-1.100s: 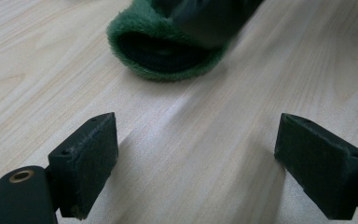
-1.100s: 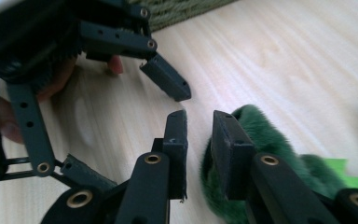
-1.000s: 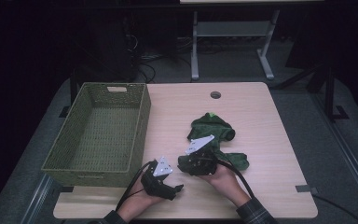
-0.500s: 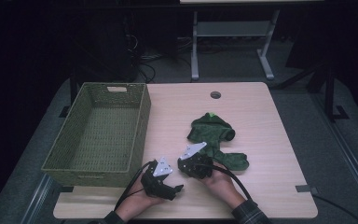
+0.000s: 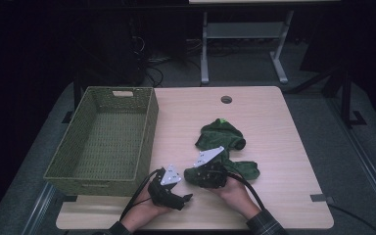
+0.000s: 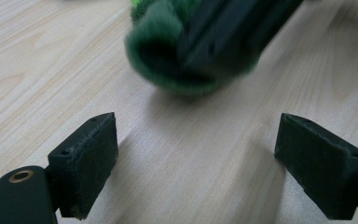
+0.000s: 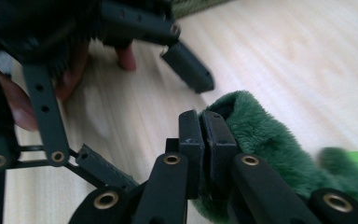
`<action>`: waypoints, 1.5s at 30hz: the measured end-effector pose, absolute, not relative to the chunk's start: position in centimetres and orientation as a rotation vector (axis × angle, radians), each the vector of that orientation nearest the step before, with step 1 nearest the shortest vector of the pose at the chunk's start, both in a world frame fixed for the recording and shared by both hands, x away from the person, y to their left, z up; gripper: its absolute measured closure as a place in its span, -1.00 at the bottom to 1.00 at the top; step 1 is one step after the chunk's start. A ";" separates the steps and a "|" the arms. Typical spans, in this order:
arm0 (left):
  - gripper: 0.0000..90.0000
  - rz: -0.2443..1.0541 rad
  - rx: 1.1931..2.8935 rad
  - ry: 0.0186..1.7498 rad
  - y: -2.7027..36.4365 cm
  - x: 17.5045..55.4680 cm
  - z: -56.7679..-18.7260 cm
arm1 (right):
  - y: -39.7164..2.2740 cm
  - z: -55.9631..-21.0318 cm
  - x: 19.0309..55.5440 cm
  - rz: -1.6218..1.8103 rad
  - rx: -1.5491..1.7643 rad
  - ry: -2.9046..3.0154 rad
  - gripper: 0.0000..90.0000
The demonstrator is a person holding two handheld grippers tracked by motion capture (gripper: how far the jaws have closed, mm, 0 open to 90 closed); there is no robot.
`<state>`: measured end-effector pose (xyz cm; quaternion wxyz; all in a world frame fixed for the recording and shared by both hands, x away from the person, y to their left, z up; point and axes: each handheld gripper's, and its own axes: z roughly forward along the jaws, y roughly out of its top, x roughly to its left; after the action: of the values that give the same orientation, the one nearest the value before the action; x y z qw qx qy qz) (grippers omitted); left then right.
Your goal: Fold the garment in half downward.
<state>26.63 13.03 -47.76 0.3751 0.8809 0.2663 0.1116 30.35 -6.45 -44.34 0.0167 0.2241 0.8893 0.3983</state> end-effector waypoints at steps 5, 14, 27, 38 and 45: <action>-0.72 0.288 2.260 0.677 13.1 26.7 -47.8 | -8.5 -42.9 30.9 1.310 0.744 2.701 0.93; -0.72 0.286 2.256 0.680 13.0 26.6 -47.8 | -12.2 -41.6 31.8 1.336 0.836 2.605 0.92; -0.72 0.285 2.259 0.678 13.1 26.6 -47.7 | -15.9 -42.6 32.0 1.282 0.943 2.563 0.91; -0.72 0.283 2.259 0.679 13.0 26.6 -47.7 | -17.0 -44.1 32.4 1.120 1.027 2.577 0.86; -0.72 0.284 2.258 0.679 13.0 26.6 -47.7 | -17.8 -43.9 32.5 1.100 1.048 2.543 0.83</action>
<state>26.63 13.05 -47.75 0.3739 0.8819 0.2650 0.1107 32.45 -17.79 -43.87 0.0896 0.3525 0.8549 0.3699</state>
